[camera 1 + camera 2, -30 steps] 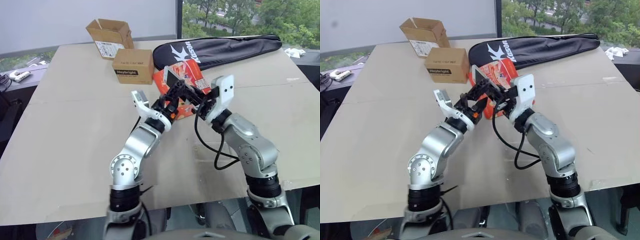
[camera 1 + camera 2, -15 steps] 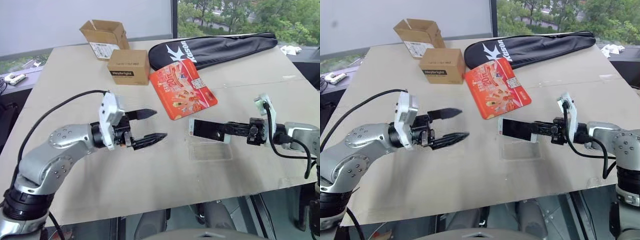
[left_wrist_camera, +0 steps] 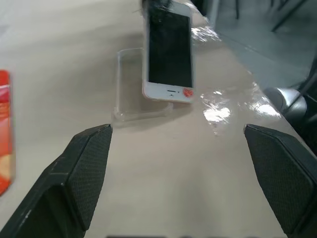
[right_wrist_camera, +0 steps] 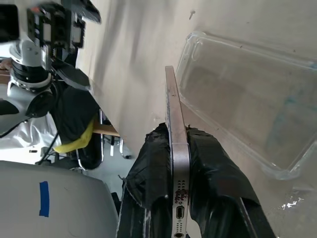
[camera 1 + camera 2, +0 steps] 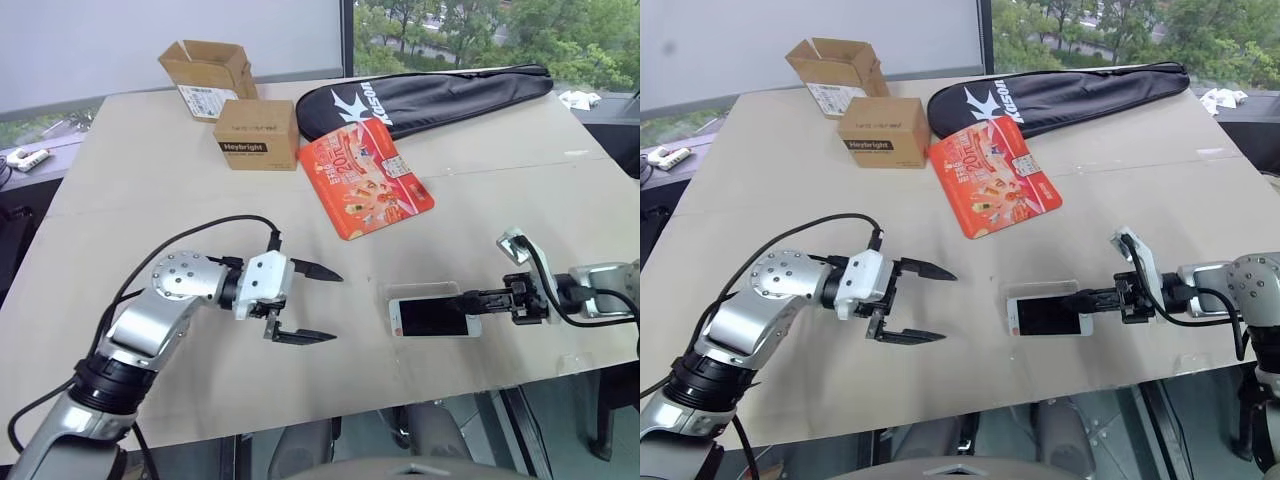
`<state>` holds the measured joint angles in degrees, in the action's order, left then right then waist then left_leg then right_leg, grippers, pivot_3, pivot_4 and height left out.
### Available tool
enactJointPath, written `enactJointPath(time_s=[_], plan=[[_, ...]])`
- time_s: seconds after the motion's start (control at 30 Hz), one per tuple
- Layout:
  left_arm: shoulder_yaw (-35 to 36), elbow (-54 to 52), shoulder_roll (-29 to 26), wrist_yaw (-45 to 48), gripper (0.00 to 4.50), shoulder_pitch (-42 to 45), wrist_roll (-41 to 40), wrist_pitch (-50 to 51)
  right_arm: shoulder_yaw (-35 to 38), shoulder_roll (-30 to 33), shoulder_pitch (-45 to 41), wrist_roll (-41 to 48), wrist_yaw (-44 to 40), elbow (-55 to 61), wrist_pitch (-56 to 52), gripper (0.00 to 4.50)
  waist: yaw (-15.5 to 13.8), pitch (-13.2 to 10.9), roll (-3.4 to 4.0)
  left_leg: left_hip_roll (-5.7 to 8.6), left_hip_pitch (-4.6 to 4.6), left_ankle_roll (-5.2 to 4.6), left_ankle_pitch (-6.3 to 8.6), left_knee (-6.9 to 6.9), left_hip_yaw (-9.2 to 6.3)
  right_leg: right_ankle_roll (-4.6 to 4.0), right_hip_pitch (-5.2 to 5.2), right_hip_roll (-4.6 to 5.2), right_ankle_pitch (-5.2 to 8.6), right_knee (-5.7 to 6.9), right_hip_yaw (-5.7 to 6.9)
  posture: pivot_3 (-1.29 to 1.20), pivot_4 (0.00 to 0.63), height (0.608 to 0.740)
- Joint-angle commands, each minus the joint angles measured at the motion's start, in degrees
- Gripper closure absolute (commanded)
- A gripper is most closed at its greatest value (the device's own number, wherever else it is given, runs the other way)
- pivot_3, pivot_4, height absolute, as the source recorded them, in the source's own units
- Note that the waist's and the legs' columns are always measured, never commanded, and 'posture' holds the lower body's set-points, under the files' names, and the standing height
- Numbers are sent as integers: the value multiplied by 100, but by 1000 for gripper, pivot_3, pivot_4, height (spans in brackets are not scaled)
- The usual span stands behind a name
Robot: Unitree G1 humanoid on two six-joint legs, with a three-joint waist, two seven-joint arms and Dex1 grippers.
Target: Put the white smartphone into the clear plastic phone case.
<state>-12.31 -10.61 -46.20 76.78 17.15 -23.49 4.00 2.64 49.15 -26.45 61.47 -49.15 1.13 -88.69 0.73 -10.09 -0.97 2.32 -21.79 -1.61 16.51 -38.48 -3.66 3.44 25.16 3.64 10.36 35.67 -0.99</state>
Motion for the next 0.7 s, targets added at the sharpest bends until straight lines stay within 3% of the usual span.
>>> enactJointPath(time_s=[0.03, 0.23, 0.5, 0.7], plan=[[-98, 147, 162, 169, 53, 147, 205, -328, 190, 56, -336, -131, 35, -414, -202, 4500, -11, 0, 0, 0, -1, 0, 0, -2, 0, 0, 0, 0, 0, 0, 0, 0, 150, 740], [-149, 484, 426, 267, 53, 420, 395, -465, 120, 154, -750, 142, -14, -1000, -381, 4500, -19, 0, 0, 1, -5, -1, 0, -14, -3, -1, -2, 0, -2, 3, 5, 0, 150, 740], [91, 495, 903, 116, 53, 510, -203, 280, 79, 183, -1019, 250, -58, -1446, -381, 4500, 4, 0, 0, -1, -6, -9, 5, -14, -10, 1, 3, 1, -3, 6, 0, 0, 150, 740], [-43, 751, 985, 172, 53, 594, 168, -25, -46, 343, -1026, 128, -128, -1487, -381, 4500, -6, 0, 0, -1, -5, -9, 6, -14, -7, 1, 3, 0, -3, 8, 2, 0, 150, 740]])
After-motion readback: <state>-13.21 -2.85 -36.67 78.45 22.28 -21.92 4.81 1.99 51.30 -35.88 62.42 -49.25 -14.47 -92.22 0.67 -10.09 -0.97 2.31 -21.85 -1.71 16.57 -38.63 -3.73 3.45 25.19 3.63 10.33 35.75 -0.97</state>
